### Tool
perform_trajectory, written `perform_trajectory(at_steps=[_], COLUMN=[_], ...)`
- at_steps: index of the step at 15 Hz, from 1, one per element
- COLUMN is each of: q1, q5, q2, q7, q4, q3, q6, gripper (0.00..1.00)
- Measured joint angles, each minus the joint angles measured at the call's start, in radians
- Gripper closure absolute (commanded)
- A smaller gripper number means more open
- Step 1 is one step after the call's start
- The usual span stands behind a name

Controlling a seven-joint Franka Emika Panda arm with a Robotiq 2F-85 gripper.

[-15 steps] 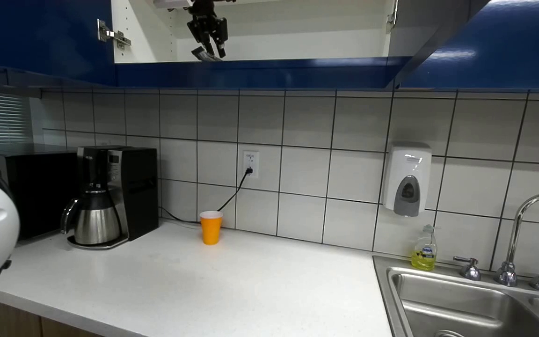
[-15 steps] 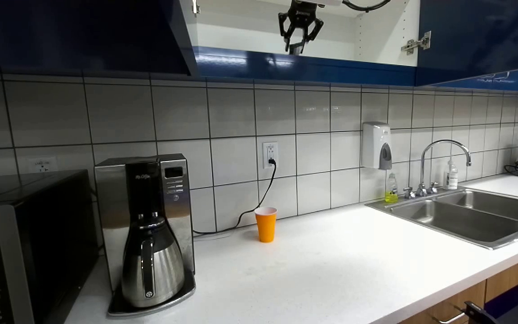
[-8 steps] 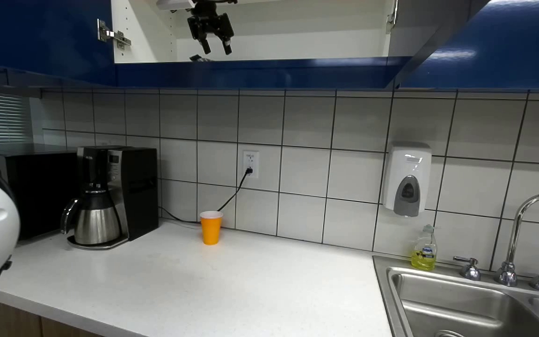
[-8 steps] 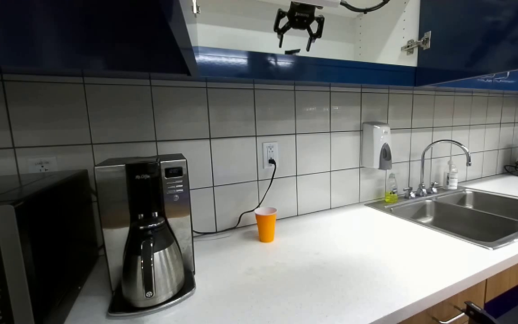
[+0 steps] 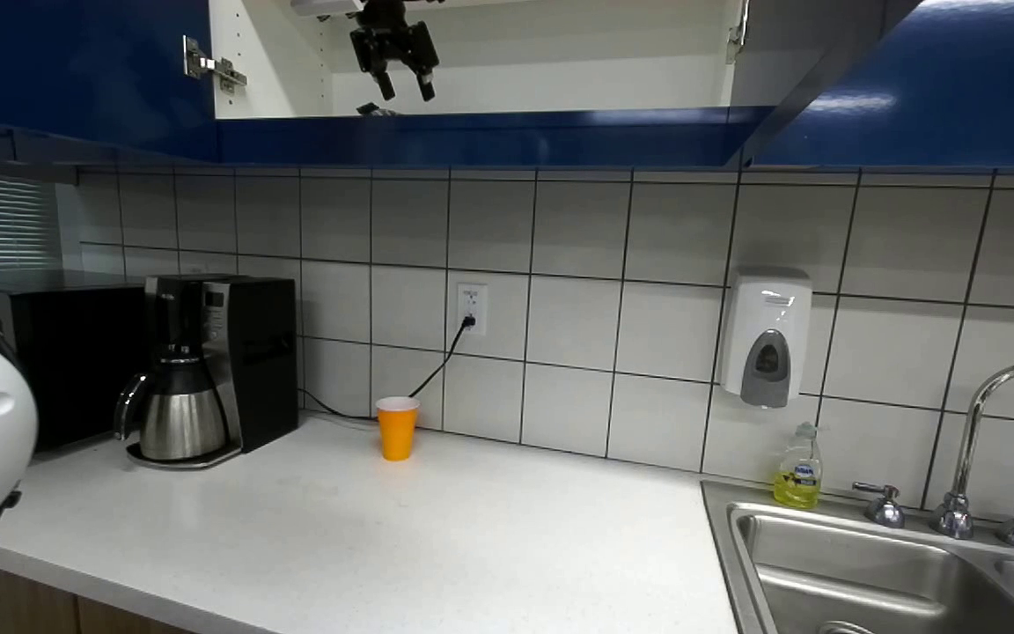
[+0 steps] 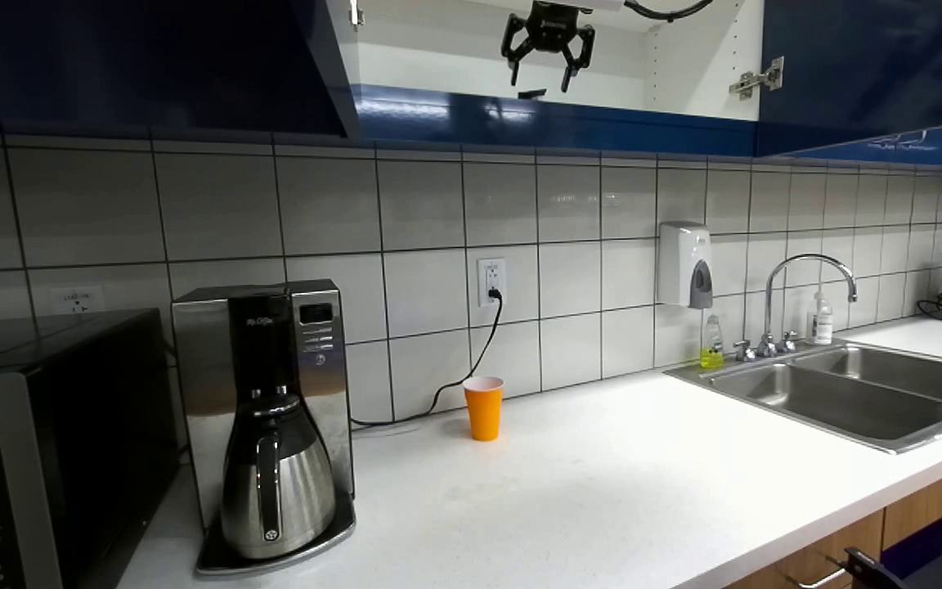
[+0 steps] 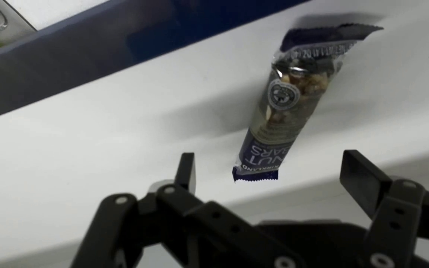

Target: Shift the chocolate bar to the open cupboard

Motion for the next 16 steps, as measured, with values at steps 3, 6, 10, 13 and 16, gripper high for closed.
perform_trajectory(at_steps=[3, 6, 10, 13, 16], q1=[0.000, 0.000, 0.000, 0.000, 0.000], q5=[0.000, -0.001, -0.001, -0.001, 0.000], q2=[-0.068, -0.158, -0.282, -0.370, -0.446], q7=[-0.001, -0.003, -0.016, -0.033, -0.051], q4=[-0.104, -0.236, -0.403, -0.516, -0.610], q3=[-0.006, -0.009, -0.015, -0.018, -0.019], q6=[0.059, 0.142, 0.244, 0.312, 0.358], gripper=[0.00, 0.00, 0.00, 0.00, 0.00])
